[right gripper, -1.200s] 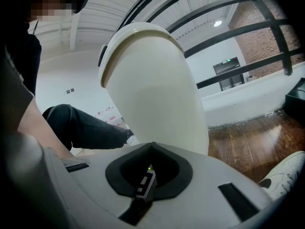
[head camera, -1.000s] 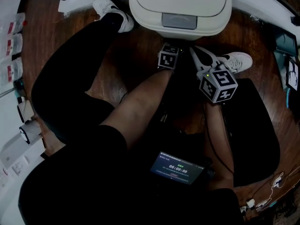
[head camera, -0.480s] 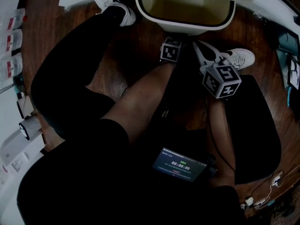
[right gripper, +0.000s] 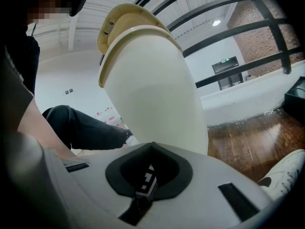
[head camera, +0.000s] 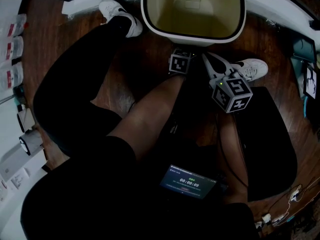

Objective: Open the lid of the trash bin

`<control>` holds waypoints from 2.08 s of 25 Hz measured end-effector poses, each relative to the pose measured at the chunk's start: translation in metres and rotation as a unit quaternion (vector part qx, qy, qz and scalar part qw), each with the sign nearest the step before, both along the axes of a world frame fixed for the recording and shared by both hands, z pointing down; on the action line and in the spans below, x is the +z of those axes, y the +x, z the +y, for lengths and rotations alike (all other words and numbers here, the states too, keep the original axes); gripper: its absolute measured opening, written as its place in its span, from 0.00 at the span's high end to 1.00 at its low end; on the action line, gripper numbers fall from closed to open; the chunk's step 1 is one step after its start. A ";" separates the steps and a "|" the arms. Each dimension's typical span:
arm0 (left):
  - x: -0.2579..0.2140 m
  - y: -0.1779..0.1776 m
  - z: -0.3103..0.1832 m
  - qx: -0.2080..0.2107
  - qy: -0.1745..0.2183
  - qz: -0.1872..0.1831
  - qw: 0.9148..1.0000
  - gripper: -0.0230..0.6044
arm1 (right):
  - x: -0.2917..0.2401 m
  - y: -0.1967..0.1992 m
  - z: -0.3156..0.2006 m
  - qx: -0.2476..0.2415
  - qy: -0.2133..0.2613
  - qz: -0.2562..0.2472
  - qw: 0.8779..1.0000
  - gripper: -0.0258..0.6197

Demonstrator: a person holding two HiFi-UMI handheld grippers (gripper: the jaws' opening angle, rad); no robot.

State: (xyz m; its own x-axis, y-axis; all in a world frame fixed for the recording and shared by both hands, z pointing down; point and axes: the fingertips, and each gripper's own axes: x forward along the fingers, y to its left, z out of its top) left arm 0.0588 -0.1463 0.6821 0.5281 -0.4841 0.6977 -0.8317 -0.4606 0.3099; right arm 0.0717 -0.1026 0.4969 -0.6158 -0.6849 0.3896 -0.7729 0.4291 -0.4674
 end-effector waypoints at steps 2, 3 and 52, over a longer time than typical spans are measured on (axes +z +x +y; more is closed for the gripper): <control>0.002 0.001 0.000 0.000 -0.006 -0.002 1.000 0.91 | 0.000 0.001 0.000 0.000 0.000 0.000 1.000 0.92; 0.002 0.001 0.000 0.000 -0.010 -0.003 1.000 0.91 | -0.001 0.000 0.000 0.000 0.001 0.000 1.000 0.92; 0.006 0.002 0.002 0.004 -0.031 -0.013 0.999 0.91 | 0.006 0.002 -0.001 0.007 -0.017 0.006 1.000 0.92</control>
State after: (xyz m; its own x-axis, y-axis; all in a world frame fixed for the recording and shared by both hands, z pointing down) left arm 0.0612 -0.1443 0.6885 0.5128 -0.4356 0.7398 -0.8363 -0.4480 0.3160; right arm 0.0738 -0.1031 0.5026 -0.6015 -0.6793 0.4205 -0.7844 0.4025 -0.4720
